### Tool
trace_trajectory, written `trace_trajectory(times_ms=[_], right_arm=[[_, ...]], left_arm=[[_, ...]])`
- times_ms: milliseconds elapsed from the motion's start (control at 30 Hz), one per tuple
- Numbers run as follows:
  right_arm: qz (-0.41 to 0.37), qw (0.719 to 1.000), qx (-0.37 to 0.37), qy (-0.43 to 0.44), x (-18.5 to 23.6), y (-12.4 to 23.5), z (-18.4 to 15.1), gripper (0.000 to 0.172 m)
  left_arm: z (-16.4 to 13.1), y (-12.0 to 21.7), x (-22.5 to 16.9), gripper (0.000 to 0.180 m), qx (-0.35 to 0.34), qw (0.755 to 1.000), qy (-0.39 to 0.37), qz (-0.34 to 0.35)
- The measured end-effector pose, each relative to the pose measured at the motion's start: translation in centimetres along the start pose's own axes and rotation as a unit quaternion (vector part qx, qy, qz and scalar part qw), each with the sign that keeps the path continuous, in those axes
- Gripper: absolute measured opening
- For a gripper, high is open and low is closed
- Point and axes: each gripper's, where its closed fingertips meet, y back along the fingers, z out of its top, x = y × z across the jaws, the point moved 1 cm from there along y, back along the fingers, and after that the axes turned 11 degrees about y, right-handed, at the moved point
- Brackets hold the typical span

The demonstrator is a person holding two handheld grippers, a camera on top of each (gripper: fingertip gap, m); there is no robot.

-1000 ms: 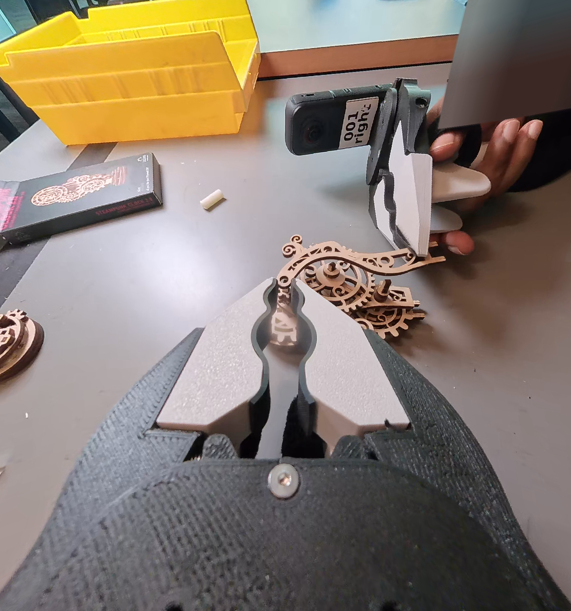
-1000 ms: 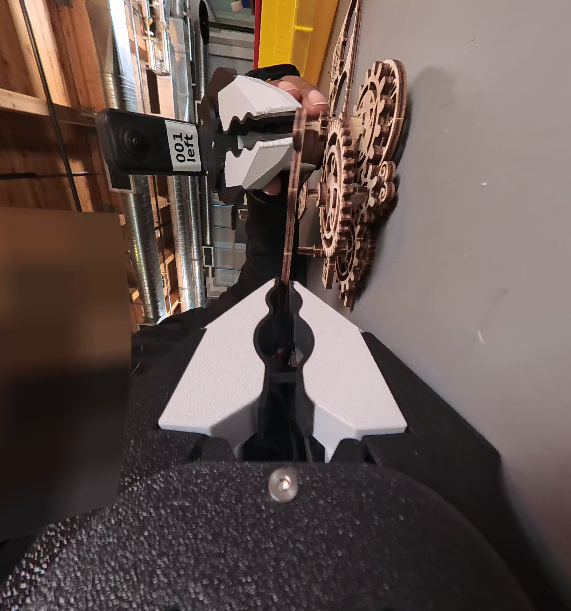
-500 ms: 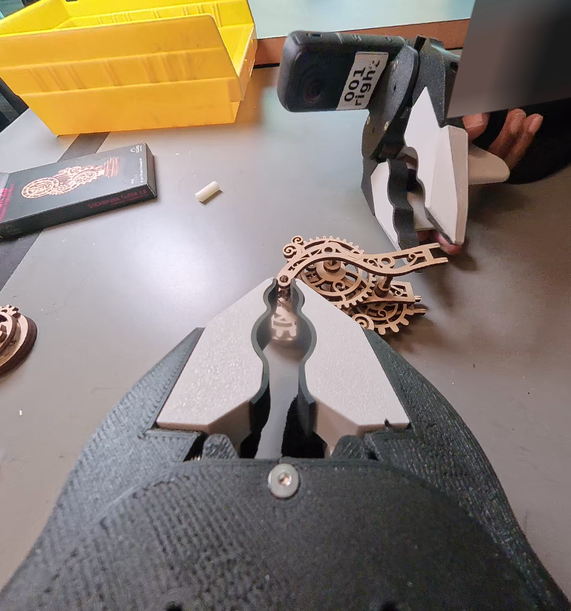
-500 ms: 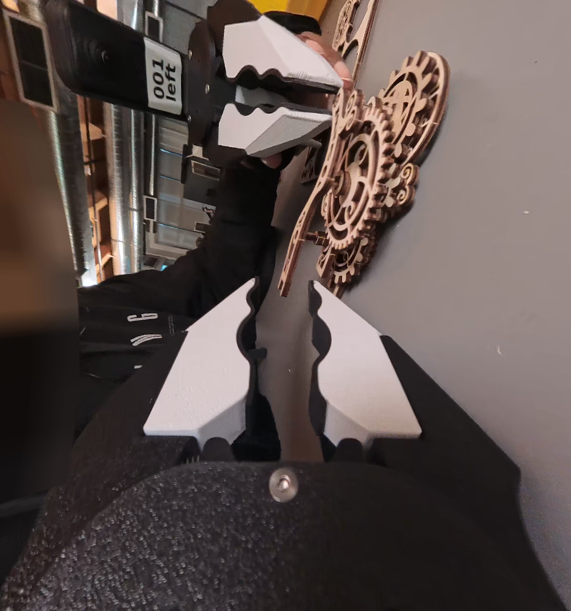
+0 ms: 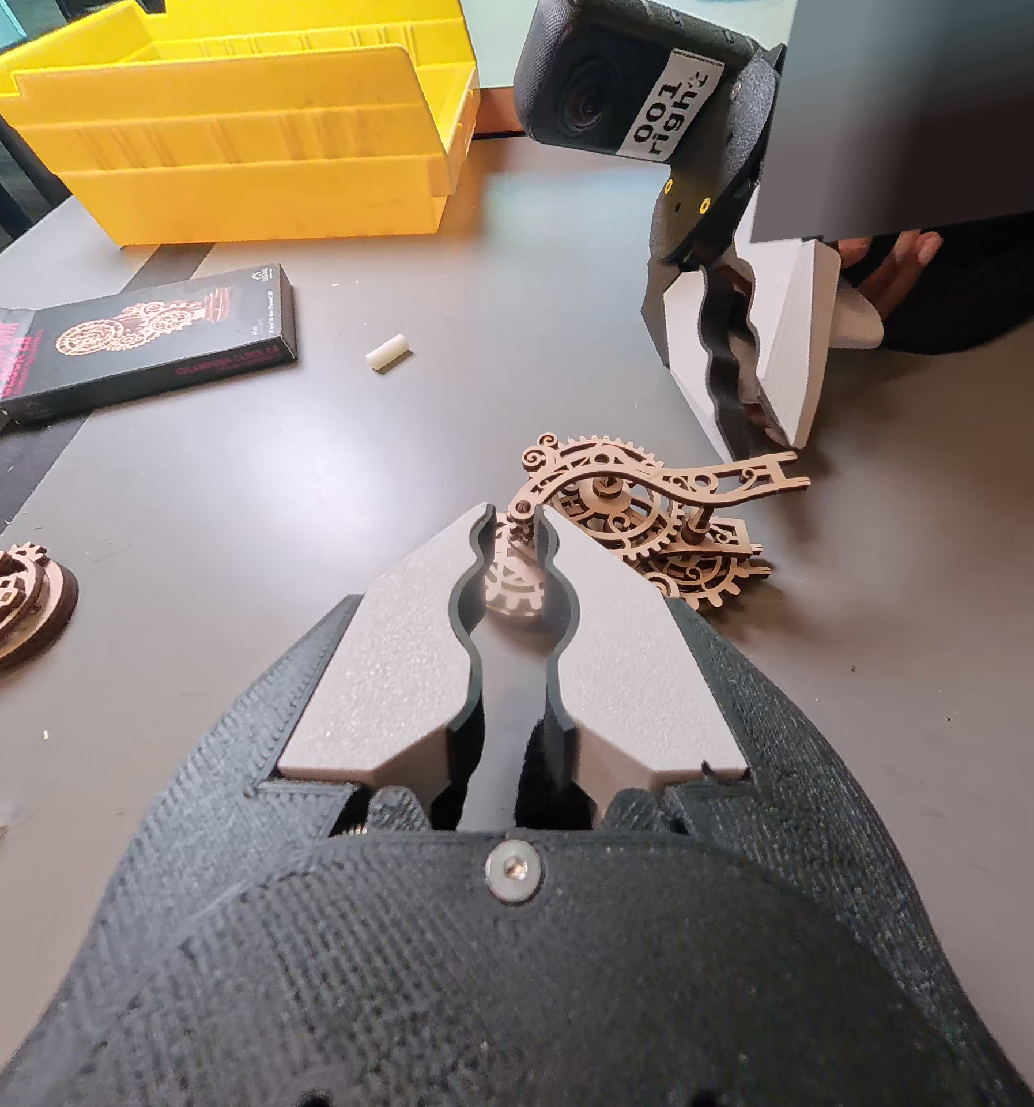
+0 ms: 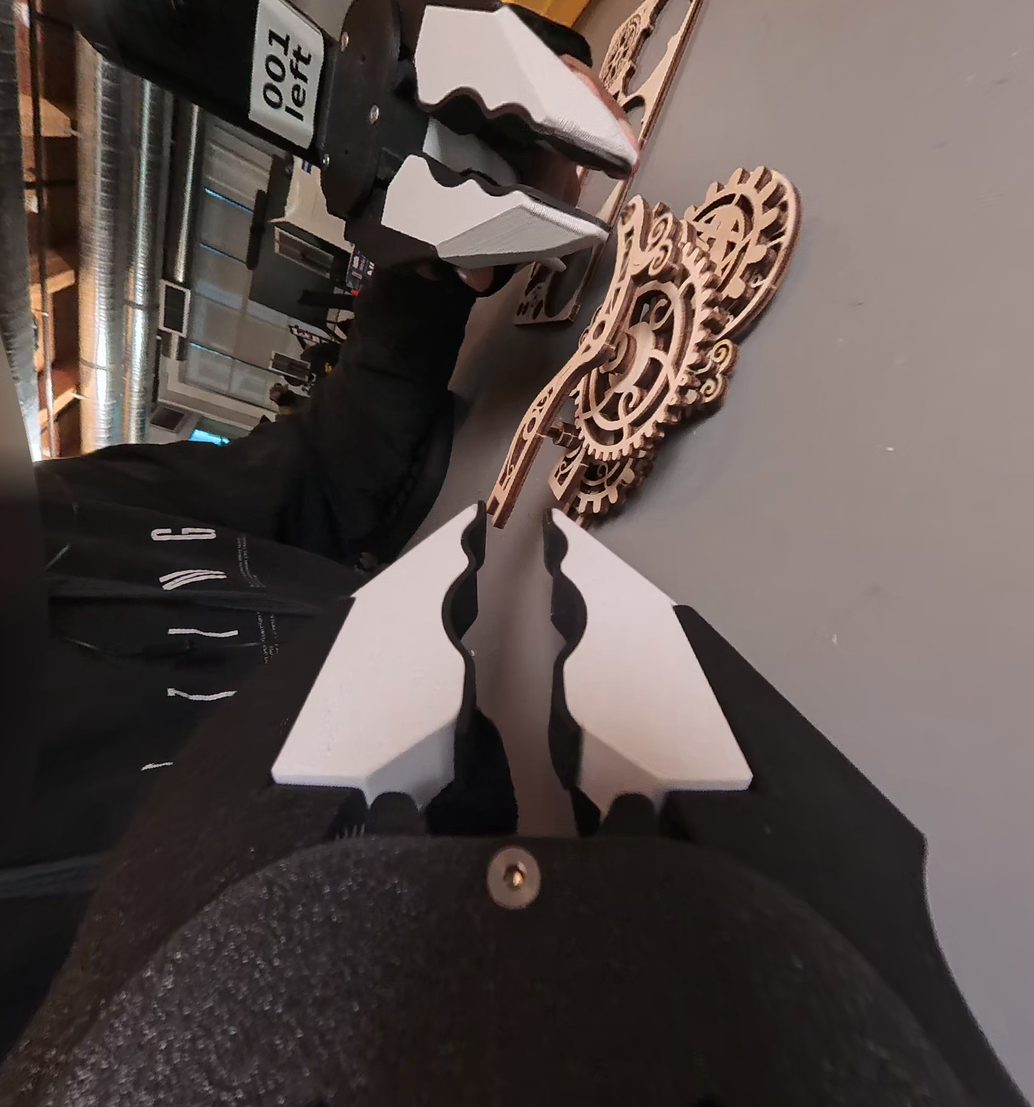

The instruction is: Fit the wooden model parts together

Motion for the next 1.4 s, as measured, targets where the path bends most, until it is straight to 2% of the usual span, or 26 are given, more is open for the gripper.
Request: trace_trajectory(times_ms=[267, 467, 800, 933, 1067, 1167, 1300, 1400], right_arm=[[0.01, 1.0, 0.013, 0.008, 0.7, -1.3, -0.7, 0.005], [0.044, 0.999, 0.02, 0.011, 1.8, -2.0, -1.0, 0.006], [0.031, 0.999, 0.041, 0.015, 1.4, -2.3, -1.7, 0.012], [0.031, 0.998, 0.043, 0.019, 1.4, -2.0, -1.6, 0.015], [0.009, 0.998, 0.031, 0.046, 0.8, -0.8, -0.6, 0.014], [-0.023, 0.995, -0.031, 0.087, 0.4, 0.5, 1.8, 0.009], [-0.107, 0.975, -0.078, 0.18, -0.8, 1.2, 4.0, 0.003], [-0.148, 0.96, -0.061, 0.23, -1.3, 0.5, 4.1, 0.0]], left_arm=[[-0.2, -0.4, -0.4, 0.008, 0.005, 1.0, 0.001, -0.008], [0.3, -0.2, -0.5, 0.009, -0.005, 1.0, -0.003, -0.004], [0.1, -0.4, -0.8, 0.008, 0.001, 1.0, -0.004, -0.008], [0.9, -0.1, -0.9, 0.008, -0.013, 1.0, -0.01, -0.004], [1.6, 0.2, -1.6, 0.008, -0.021, 1.0, -0.017, -0.011], [1.7, -0.1, -3.1, 0.005, -0.006, 0.999, -0.025, -0.037], [1.1, -0.7, -5.1, 0.0, 0.028, 0.996, -0.037, -0.076], [0.3, -1.1, -5.4, 0.0, 0.053, 0.995, -0.04, -0.081]])
